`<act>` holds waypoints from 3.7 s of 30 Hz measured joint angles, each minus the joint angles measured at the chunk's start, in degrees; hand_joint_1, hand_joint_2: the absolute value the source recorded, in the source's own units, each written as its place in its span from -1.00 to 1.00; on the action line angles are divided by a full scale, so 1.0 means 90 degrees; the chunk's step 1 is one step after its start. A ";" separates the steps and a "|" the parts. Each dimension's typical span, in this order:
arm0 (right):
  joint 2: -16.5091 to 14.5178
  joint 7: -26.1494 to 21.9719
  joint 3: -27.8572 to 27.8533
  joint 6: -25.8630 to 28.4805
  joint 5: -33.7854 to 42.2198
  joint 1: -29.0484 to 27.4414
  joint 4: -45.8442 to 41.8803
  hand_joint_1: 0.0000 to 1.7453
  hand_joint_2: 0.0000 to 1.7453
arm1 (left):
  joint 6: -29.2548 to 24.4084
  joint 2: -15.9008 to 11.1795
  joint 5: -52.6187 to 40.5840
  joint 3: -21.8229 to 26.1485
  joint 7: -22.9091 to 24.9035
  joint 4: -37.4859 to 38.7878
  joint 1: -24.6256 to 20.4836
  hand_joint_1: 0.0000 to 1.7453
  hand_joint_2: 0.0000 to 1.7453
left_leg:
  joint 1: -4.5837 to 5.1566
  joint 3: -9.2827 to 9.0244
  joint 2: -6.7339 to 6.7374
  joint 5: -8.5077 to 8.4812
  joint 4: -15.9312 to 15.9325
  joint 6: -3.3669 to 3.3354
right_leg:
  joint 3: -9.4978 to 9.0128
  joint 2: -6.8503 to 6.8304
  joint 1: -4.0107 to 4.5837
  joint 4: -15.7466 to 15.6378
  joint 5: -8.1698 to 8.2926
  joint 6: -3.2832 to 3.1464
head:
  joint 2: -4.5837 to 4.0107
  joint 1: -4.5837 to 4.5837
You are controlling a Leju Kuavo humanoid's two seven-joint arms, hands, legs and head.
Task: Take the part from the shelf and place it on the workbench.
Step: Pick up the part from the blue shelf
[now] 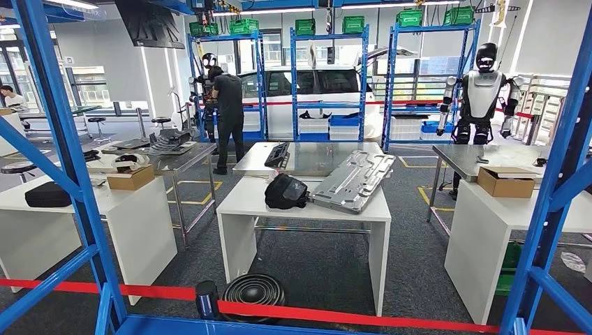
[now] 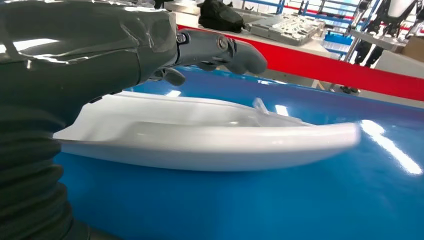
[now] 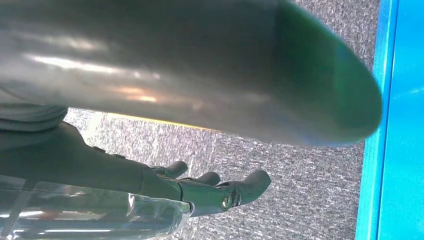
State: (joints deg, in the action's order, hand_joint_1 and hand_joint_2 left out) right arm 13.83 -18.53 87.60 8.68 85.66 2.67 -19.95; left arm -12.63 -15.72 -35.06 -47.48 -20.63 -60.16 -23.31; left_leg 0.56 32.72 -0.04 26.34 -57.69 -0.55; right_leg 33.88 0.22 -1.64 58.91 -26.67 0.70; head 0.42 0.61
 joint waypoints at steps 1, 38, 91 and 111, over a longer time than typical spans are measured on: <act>-0.0012 0.0002 0.0000 -0.0004 0.0000 0.0003 0.0012 -1.00 -1.00 | 0.0015 0.0006 0.0000 -0.0006 0.0000 0.0018 -0.0011 -1.00 1.00 | -0.0013 0.0018 0.0000 0.0011 -0.0013 0.0022 | 0.0002 0.0001 -0.0002 -0.0001 0.0006 -0.0038 | 0.0000 0.0004; -0.0095 -0.0019 -0.0005 -0.0182 -0.0008 -0.0063 0.0262 -1.00 -1.00 | -0.0866 -0.0143 -0.2118 -0.0560 0.0355 0.0537 -0.0282 1.00 1.00 | -0.0100 0.0873 -0.0001 0.0793 -0.1771 0.0175 | -0.0079 -0.0013 -0.0027 -0.0057 0.0003 -0.0129 | 0.0000 0.0037; 0.0203 -0.0035 0.0008 0.0325 0.0004 -0.0176 -0.0376 -1.00 -1.00 | -0.0084 -0.0253 0.0326 0.0068 -0.0272 -0.0700 0.0318 1.00 1.00 | 0.0009 -0.0047 -0.0017 -0.0026 0.0050 -0.0009 | -0.0129 -0.0011 -0.0007 -0.0051 -0.0063 0.0034 | 0.0000 -0.0010; 0.0076 -0.0010 0.0007 0.0384 0.0015 -0.0176 -0.0508 -1.00 -1.00 | -0.0252 -0.0032 0.1106 0.0378 -0.0500 -0.2492 0.0691 1.00 1.00 | -0.0067 -0.0140 0.0024 -0.0134 0.0280 -0.0158 | 0.0126 0.0002 0.0037 0.0380 -0.0249 -0.0027 | 0.0000 0.0024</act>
State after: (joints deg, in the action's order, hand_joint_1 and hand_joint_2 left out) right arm 14.51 -18.62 87.66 12.14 85.79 1.09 -24.52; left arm -14.90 -16.01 -25.11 -44.08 -25.14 -82.58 -17.08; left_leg -0.04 31.47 0.18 25.13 -55.17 -1.96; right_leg 35.01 0.24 -1.31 62.33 -28.91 0.46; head 0.42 0.82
